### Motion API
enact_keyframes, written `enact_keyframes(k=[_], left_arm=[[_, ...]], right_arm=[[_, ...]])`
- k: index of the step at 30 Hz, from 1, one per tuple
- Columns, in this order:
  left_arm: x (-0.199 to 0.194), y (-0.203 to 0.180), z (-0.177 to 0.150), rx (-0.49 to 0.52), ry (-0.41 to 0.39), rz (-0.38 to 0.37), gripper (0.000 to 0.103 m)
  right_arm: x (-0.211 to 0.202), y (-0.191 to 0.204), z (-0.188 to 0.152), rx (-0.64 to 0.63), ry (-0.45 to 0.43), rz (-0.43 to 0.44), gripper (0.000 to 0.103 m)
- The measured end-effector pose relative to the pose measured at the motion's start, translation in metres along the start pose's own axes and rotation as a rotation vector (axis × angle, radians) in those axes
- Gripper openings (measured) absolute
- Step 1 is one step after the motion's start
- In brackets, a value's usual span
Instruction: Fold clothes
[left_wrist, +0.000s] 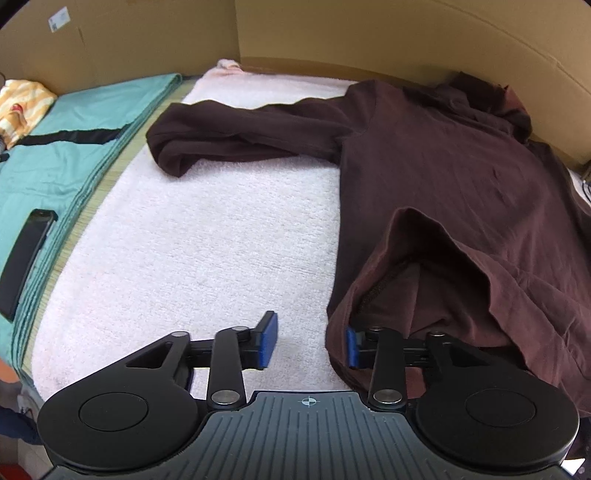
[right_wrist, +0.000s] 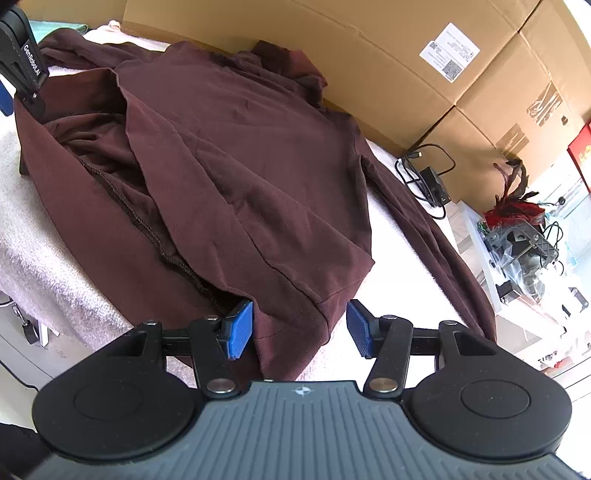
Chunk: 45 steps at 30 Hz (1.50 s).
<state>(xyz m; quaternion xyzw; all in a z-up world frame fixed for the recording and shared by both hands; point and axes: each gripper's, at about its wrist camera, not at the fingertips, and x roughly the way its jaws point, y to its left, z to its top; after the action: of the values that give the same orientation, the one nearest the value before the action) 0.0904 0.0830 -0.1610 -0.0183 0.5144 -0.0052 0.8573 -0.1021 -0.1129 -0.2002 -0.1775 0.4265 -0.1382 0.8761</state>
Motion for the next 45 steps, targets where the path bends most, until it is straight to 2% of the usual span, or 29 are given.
enact_keyframes(k=[1,3,5,6,7,12,18,22,29,35,39,42,45], left_arm=[[0.001,-0.002,0.0,0.007,0.005,-0.007,0.019],[0.001,-0.005,-0.001,0.03,0.008,-0.034,0.004],[0.0,-0.008,-0.002,0.048,0.004,-0.045,0.0],[0.0,-0.009,-0.002,0.058,0.003,-0.049,0.0],[-0.001,-0.008,-0.002,0.061,0.002,-0.053,0.0],[-0.022,0.004,-0.004,0.048,-0.023,-0.07,0.0],[-0.051,0.017,-0.017,0.029,-0.04,-0.046,0.0],[-0.055,0.016,-0.041,0.027,0.002,-0.037,0.0],[-0.044,0.021,-0.077,-0.029,0.091,-0.023,0.0],[-0.044,0.027,-0.093,-0.068,0.073,0.008,0.014],[-0.043,0.028,-0.101,-0.075,0.039,0.042,0.036],[-0.045,0.031,-0.103,-0.07,0.011,0.056,0.049],[-0.05,0.033,-0.105,-0.083,-0.002,0.058,0.053]], right_arm=[[0.0,0.0,0.0,0.0,0.001,0.002,0.056],[0.001,0.001,0.0,-0.003,0.008,0.008,0.05],[0.003,0.001,0.0,-0.003,0.022,0.02,0.033],[0.005,0.0,0.0,0.004,0.037,0.033,0.015],[0.007,0.0,0.001,0.012,0.053,0.047,0.002],[-0.004,-0.016,0.001,0.072,0.047,0.055,0.002],[-0.027,-0.062,-0.007,0.191,0.055,0.022,0.002],[-0.031,-0.085,-0.017,0.246,0.093,0.019,0.002],[-0.02,-0.098,-0.044,0.34,0.187,0.086,0.002],[-0.012,-0.105,-0.062,0.376,0.241,0.105,0.001],[-0.01,-0.115,-0.072,0.375,0.261,0.1,0.001],[-0.011,-0.118,-0.07,0.354,0.237,0.121,0.001],[-0.008,-0.118,-0.06,0.328,0.197,0.157,0.002]])
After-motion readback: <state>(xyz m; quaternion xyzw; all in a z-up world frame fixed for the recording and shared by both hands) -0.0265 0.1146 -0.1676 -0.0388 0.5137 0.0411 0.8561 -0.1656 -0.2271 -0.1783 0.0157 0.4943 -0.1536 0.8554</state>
